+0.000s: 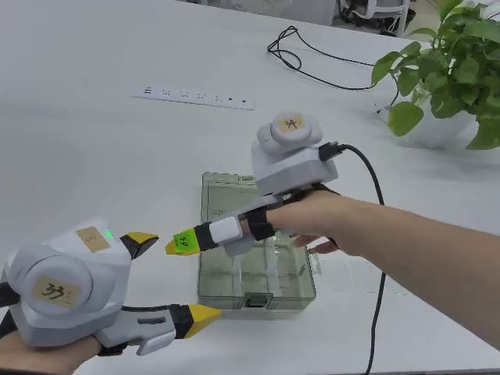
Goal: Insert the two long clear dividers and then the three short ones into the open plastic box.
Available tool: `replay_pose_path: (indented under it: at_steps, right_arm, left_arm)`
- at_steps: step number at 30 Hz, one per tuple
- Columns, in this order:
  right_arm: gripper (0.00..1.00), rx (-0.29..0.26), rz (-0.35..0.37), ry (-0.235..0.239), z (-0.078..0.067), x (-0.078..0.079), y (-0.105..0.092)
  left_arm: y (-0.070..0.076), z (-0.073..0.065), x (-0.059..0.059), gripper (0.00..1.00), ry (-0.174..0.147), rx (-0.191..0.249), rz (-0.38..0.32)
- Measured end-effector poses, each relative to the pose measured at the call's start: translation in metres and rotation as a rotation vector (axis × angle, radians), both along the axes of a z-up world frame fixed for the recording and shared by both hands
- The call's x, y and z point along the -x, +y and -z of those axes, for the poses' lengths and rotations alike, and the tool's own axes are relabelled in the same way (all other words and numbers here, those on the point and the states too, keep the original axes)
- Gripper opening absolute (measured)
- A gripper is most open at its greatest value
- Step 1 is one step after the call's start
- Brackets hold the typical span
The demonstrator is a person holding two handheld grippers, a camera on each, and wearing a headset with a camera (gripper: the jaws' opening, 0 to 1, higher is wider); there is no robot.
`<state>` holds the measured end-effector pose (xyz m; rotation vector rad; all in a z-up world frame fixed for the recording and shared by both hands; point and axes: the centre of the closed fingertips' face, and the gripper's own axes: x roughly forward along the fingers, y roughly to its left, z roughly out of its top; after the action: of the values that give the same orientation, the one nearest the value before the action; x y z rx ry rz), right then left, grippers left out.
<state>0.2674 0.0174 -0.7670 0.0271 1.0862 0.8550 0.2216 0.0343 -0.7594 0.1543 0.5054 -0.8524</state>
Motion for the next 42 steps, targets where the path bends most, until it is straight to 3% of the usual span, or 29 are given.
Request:
replay_pose_path:
  at_steps: [1,2,4,7,13,19,23,28,30,33,42]
  right_arm:
    - [1.0,-0.002,-0.014,-0.008,-0.001,0.0,-0.001]
    - [1.0,-0.026,-0.052,-0.047,-0.005,-0.001,-0.001]
    - [1.0,-0.023,-0.071,-0.065,-0.006,-0.003,-0.007]
    - [1.0,-0.055,-0.119,-0.134,-0.01,-0.008,-0.011]
    - [1.0,-0.08,-0.186,-0.225,-0.013,-0.008,-0.023]
    - [1.0,-0.145,-0.201,-0.301,-0.015,-0.007,-0.035]
    - [1.0,-0.202,-0.198,-0.387,-0.02,-0.009,-0.044]
    - [1.0,-0.182,-0.216,-0.453,-0.009,-0.006,-0.062]
    - [1.0,-0.205,-0.2,-0.481,-0.012,-0.007,-0.067]
    - [1.0,-0.224,-0.187,-0.502,-0.013,-0.006,-0.075]
    - [1.0,-0.231,-0.128,-0.521,-0.007,-0.006,-0.107]
  left_arm:
    - [0.0,-0.001,0.001,0.79,0.001,0.0,-0.004]
    - [-0.001,-0.001,0.001,0.79,0.001,0.003,-0.013]
    - [-0.001,-0.002,0.001,0.79,0.003,0.008,-0.026]
    - [-0.002,-0.002,0.001,0.79,0.002,0.008,-0.037]
    - [-0.005,-0.004,-0.001,0.79,0.001,0.013,-0.062]
    - [-0.006,-0.006,-0.005,0.79,0.009,0.031,-0.092]
    - [-0.005,-0.008,-0.007,0.79,0.008,0.033,-0.108]
    - [-0.002,-0.007,-0.009,0.79,0.024,0.053,-0.137]
    - [-0.001,-0.008,-0.01,0.79,0.044,0.098,-0.166]
    - [0.001,-0.006,-0.009,0.79,0.036,0.071,-0.164]
    - [-0.002,-0.007,-0.008,0.8,0.04,0.061,-0.161]
